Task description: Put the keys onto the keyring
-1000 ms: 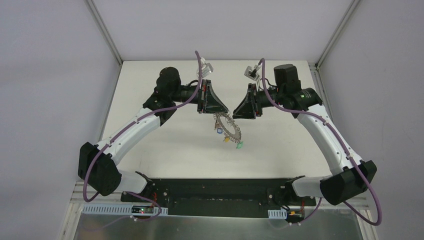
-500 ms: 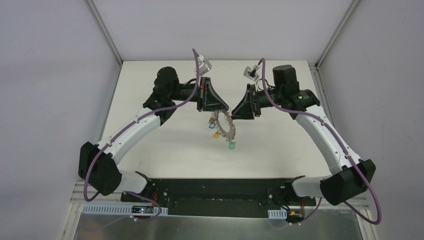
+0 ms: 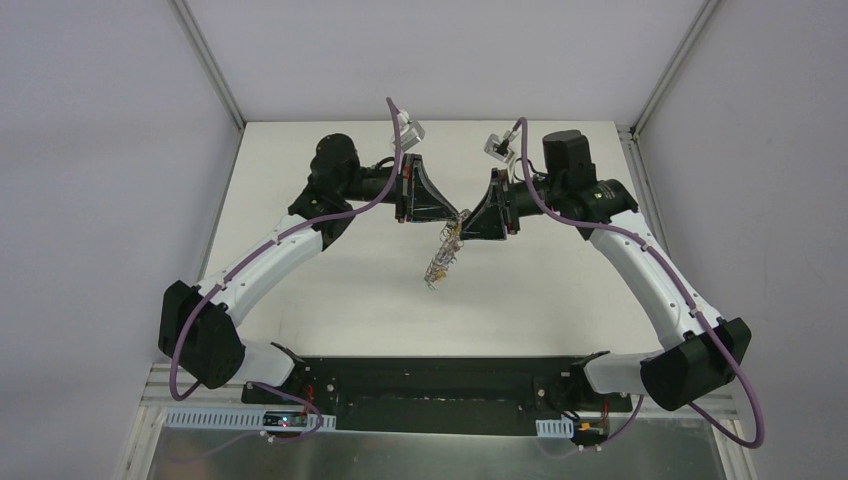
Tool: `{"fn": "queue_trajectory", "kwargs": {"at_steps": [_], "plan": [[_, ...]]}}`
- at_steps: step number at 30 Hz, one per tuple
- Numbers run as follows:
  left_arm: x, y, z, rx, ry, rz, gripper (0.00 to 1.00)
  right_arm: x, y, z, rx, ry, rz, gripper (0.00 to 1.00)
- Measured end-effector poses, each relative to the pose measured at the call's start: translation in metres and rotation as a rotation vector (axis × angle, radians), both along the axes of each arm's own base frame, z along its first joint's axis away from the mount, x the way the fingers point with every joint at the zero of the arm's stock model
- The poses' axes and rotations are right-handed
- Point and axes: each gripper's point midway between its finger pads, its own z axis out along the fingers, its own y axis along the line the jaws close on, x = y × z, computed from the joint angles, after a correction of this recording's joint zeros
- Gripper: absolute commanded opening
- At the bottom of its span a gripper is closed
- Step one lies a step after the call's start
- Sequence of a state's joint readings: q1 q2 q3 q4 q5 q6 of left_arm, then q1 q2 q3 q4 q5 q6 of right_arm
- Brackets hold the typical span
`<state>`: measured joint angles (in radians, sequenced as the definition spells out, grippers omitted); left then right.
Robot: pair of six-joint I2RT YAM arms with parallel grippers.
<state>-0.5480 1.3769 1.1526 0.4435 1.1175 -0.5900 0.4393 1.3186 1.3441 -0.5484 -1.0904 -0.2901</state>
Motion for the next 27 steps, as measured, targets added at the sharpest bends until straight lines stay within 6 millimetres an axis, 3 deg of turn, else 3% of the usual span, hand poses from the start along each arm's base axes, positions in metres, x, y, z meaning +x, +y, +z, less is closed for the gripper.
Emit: {"fn": "queue_trajectory", "kwargs": {"at_steps": [4,16,27], "plan": [[0.000,0.000,0.000,-0.003,-0.003,0.000,0.00,0.001,0.001,0.000,0.002,-0.001,-0.001,0.26],[0.005,0.002,-0.003,0.000,0.003,0.012,0.00,0.001,0.011,-0.006,-0.005,0.019,0.020,0.21],[0.006,0.002,-0.003,-0.002,0.002,0.014,0.00,0.002,0.012,-0.010,-0.022,0.012,0.012,0.39]]}}
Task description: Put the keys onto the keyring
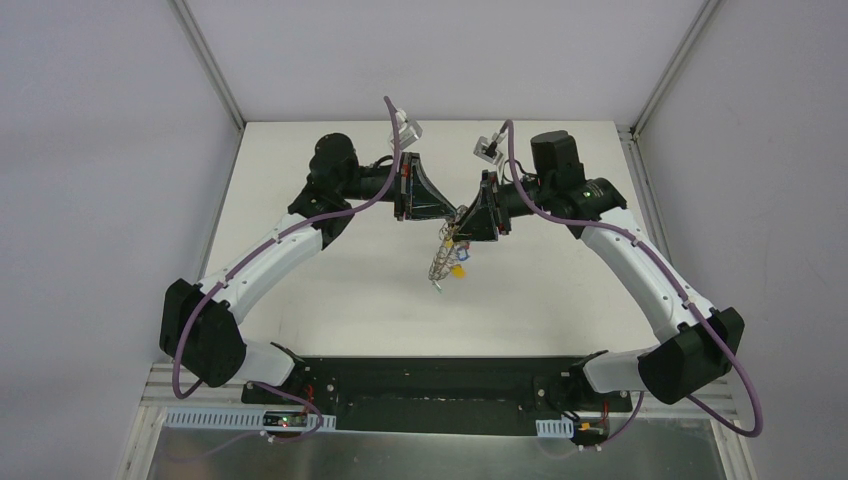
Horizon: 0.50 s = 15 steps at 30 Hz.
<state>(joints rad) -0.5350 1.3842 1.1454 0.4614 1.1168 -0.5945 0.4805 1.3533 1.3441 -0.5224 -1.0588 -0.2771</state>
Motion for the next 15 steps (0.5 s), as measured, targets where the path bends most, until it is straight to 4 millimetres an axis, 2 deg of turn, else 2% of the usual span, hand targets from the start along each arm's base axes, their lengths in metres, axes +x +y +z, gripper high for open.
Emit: {"fn": "queue_trajectory", "kwargs": {"at_steps": [7,15], "plan": [[0.0000,-0.0004,0.0034,-0.011,0.003,-0.001,0.00,0.0012,0.0000,-0.0010,-0.003,-0.005,-0.004,0.37],[-0.0009,-0.0005,0.0080,-0.032,0.004,-0.004,0.00,0.0004,-0.0005,-0.0093,-0.012,0.011,-0.005,0.29]]}}
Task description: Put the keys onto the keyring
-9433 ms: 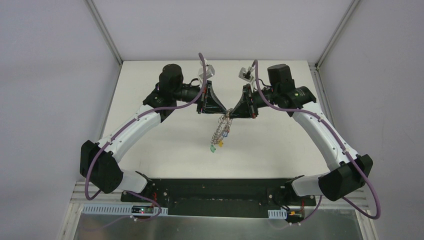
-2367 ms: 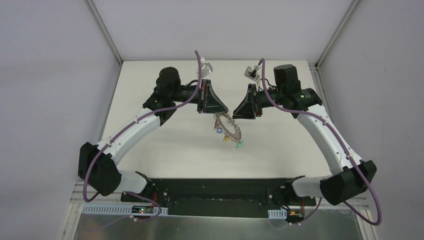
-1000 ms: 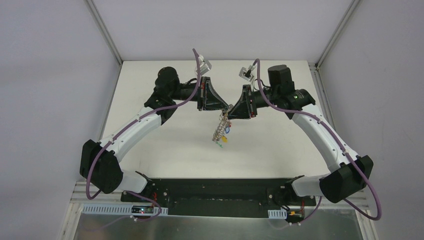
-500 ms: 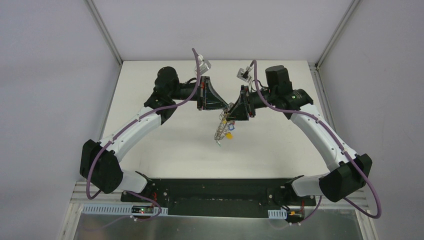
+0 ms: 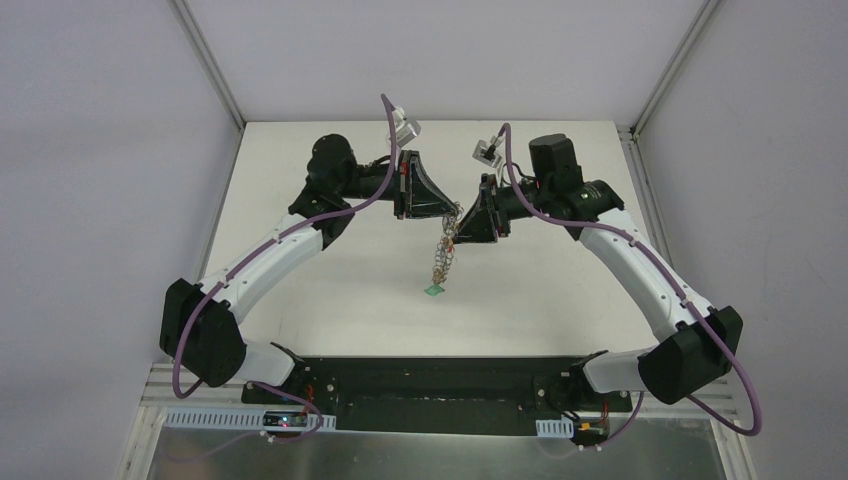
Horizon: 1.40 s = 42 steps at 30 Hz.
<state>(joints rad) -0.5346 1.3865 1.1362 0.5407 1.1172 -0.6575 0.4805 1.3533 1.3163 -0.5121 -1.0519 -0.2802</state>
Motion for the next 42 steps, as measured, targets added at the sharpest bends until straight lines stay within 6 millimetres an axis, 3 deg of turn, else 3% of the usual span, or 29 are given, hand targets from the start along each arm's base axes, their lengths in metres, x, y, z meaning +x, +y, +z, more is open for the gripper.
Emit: {"fn": "queue_trajectory", "kwargs": {"at_steps": [7,15,25,35,42], "plan": [[0.002,0.001,0.000,-0.005,0.006,0.005,0.00,0.002,-0.001,0.003,0.021,0.014,-0.001,0.28],[0.007,0.004,0.001,-0.009,0.002,0.022,0.00,0.005,-0.004,-0.003,0.055,0.084,-0.013,0.35],[0.010,0.004,0.003,-0.020,0.008,0.044,0.00,0.007,-0.001,0.004,0.093,0.105,-0.009,0.44],[0.010,0.004,0.003,-0.030,0.018,0.042,0.00,0.010,0.002,0.002,0.106,0.115,-0.007,0.43],[0.010,0.004,0.006,-0.038,0.014,0.042,0.00,0.013,0.005,-0.004,0.102,0.136,-0.009,0.33]]}}
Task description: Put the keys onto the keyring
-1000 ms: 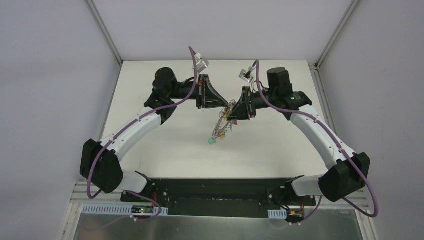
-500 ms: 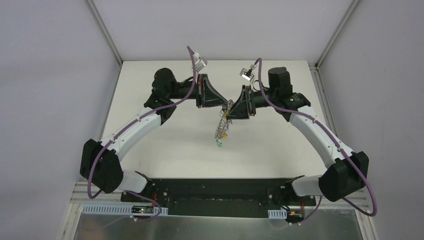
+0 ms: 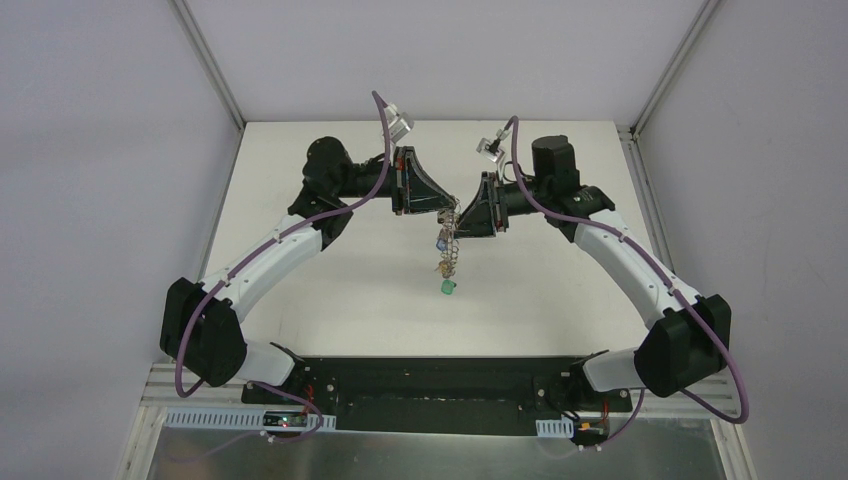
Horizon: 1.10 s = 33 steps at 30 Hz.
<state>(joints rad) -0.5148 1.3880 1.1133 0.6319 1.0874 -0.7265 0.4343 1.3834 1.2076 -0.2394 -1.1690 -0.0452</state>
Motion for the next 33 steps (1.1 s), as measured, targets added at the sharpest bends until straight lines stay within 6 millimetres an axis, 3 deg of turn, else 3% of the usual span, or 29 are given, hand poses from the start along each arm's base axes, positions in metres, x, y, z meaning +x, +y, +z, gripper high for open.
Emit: {"fn": "queue_trajectory", "kwargs": {"at_steps": [19,33], "plan": [[0.009,0.006,-0.007,0.009,0.015,0.026,0.00,0.002,-0.012,0.002,0.018,0.010,-0.022,0.01],[0.010,0.006,-0.016,0.034,0.008,0.030,0.00,0.002,-0.018,0.000,0.005,-0.022,-0.037,0.00]]}}
